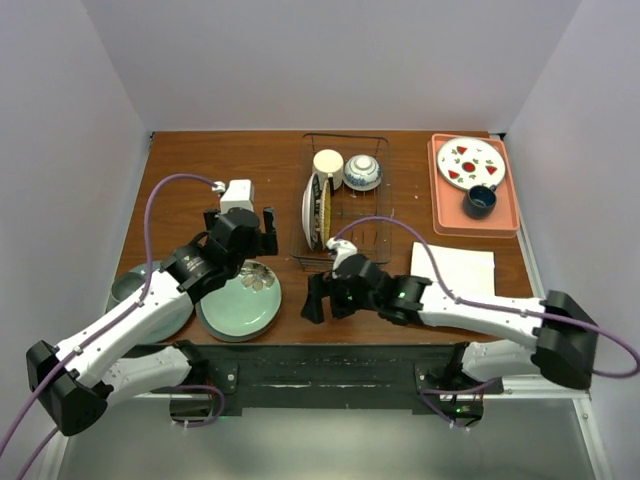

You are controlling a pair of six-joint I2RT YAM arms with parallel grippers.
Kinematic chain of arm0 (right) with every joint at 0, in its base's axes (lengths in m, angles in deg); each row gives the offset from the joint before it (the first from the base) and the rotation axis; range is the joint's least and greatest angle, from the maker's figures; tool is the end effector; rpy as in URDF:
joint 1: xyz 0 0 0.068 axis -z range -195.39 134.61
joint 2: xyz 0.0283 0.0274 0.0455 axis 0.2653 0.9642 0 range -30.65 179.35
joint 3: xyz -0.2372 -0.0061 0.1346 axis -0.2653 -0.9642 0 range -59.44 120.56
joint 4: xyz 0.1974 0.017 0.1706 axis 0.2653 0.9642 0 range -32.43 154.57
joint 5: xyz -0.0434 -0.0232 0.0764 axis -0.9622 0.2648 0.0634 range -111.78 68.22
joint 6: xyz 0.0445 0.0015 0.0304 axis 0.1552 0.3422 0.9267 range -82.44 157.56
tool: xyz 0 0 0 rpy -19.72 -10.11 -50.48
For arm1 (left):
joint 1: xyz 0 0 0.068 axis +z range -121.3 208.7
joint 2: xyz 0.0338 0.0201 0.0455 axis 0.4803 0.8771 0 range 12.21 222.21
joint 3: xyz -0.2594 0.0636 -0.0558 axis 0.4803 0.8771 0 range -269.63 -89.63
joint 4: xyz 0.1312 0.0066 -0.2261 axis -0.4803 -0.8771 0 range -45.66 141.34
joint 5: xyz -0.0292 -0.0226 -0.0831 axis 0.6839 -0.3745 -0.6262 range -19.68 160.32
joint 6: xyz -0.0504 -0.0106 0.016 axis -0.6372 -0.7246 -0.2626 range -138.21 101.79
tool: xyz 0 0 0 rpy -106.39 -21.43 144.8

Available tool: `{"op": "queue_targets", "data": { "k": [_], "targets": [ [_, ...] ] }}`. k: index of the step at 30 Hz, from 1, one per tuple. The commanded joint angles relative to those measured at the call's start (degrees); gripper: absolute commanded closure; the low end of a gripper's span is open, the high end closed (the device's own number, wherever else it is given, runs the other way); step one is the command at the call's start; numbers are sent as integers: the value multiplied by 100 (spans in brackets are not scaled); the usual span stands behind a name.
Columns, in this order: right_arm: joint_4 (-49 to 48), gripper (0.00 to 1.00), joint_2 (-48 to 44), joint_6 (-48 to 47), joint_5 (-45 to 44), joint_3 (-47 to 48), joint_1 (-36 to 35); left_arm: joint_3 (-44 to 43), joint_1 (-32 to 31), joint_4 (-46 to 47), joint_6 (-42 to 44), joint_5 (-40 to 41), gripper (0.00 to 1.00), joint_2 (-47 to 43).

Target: Load the mixed dishes into the dish rack

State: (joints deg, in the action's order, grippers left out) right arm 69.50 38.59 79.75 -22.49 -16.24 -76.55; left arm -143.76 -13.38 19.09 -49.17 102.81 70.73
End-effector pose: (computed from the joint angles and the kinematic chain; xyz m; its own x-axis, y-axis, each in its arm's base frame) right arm 0.1254 0.2270 0.2393 -0.8050 -0.0697 -0.5892 -0.4462 0.7256 0.5239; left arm 0.1721 -0.1296 0.3176 -0.5062 -0.1275 -0.8529 -0.0174 0.9903 -0.1377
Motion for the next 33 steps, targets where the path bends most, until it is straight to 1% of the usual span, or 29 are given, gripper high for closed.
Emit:
{"op": "queue_targets", "data": {
  "k": [1, 4, 7, 12, 14, 16, 18, 23, 24, 26, 32, 33],
  "targets": [
    [-691, 9, 825, 762, -834, 531, -510, 244, 568, 228, -112, -601, 4, 37],
    [-972, 11, 1214, 974, -1027, 724, -668, 412, 1007, 342, -121, -1163, 4, -25],
    [-1069, 12, 1698, 1106, -1290, 1058, -765, 508, 1219, 439, -112, -1560, 4, -139],
    [-1166, 14, 2593, 1344, -1616, 1559, -783, 474, 1273, 325, -86, -1667, 4, -324],
    [-1298, 16, 2884, 1397, -1695, 1804, -774, 456, 1282, 272, -86, -1684, 4, -411],
    [-1219, 19, 3280, 1423, -1792, 2007, -800, 456, 1282, 202, -68, -1693, 4, -482],
    [-1043, 24, 3604, 1441, -1941, 2245, -809, 456, 1282, 123, -59, -1685, 4, -587],
    [-807, 32, 3834, 1537, -2205, 2316, -835, 447, 1290, 35, -33, -1641, 4, -745],
    [-719, 35, 3861, 1537, -2275, 2333, -835, 447, 1282, 17, -33, -1641, 4, -754],
    [-464, 37, 3852, 1607, -2381, 2299, -835, 430, 1282, 8, -33, -1649, 4, -781],
    [-340, 42, 3616, 1713, -2539, 1904, -835, 491, 1282, -9, -24, -1641, 4, -834],
    [-331, 44, 3598, 1713, -2548, 1859, -835, 500, 1282, -9, -33, -1632, 4, -842]
  ]
}}
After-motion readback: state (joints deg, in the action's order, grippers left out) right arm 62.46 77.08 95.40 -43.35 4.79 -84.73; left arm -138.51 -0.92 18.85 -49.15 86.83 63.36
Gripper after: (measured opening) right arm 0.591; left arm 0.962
